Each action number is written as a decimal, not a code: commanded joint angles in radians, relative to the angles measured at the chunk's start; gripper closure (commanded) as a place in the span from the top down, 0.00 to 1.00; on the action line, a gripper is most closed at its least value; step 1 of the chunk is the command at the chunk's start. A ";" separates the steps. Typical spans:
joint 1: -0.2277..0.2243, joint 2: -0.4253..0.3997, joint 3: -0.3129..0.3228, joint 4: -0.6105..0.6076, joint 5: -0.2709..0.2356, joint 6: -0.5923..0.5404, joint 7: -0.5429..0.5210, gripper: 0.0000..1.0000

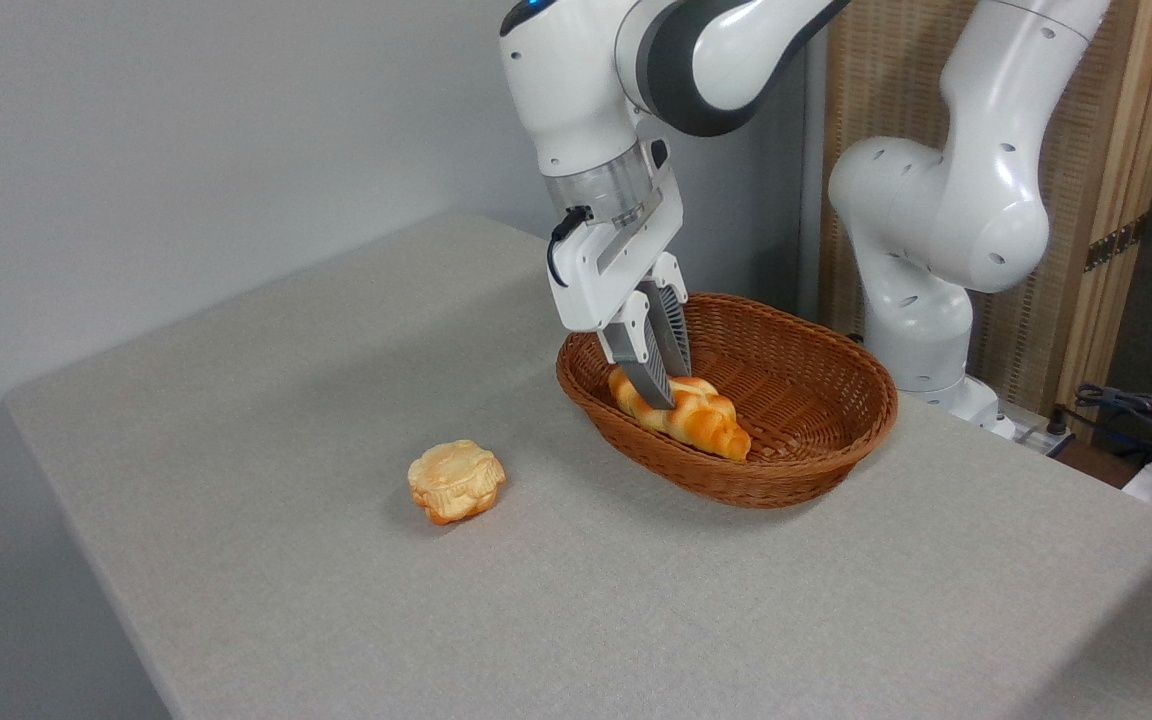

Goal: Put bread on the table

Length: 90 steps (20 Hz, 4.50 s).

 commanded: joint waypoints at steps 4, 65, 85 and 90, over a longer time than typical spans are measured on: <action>-0.012 -0.001 0.019 0.093 0.003 -0.108 0.011 0.38; -0.040 0.373 0.269 0.596 -0.179 0.050 -0.193 1.00; -0.052 0.417 0.309 0.714 -0.179 -0.085 -0.900 1.00; -0.052 0.433 0.303 0.725 -0.145 -0.087 -0.900 1.00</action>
